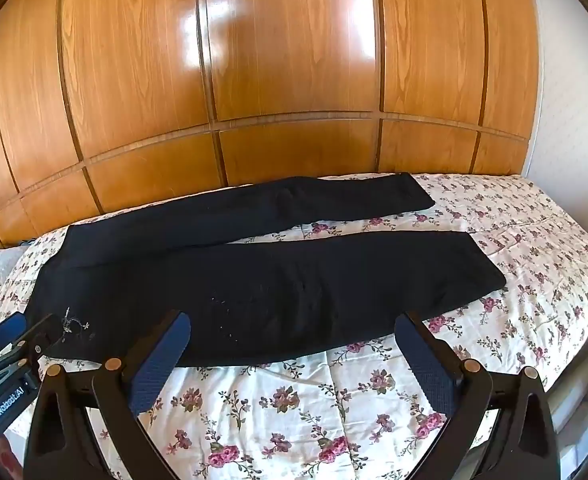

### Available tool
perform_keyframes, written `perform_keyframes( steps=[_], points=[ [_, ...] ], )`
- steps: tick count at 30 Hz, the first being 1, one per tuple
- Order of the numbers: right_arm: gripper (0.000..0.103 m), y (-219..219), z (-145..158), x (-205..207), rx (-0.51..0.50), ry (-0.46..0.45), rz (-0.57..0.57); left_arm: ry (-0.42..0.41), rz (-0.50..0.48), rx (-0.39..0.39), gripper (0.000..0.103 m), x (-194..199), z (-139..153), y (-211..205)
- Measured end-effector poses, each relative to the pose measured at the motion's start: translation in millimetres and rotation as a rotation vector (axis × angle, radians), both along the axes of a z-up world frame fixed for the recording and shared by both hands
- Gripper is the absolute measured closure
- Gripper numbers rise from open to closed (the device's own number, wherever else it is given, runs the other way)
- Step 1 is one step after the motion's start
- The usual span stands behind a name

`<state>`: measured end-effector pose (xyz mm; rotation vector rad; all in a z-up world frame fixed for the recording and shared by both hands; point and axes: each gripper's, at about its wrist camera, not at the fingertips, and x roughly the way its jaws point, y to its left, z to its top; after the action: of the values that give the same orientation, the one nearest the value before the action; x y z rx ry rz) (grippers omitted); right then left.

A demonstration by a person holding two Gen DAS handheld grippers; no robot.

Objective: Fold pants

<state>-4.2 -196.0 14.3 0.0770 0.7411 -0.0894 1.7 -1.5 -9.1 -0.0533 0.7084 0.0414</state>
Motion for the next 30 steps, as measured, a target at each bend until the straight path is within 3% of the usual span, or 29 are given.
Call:
perform_keyframes(
  steps=[30],
  points=[
    [0.000, 1.9, -6.2, 1.3, -0.015, 0.002, 0.010, 0.028, -0.004, -0.004, 0.038, 4.4, -5.4, 2.4]
  ],
)
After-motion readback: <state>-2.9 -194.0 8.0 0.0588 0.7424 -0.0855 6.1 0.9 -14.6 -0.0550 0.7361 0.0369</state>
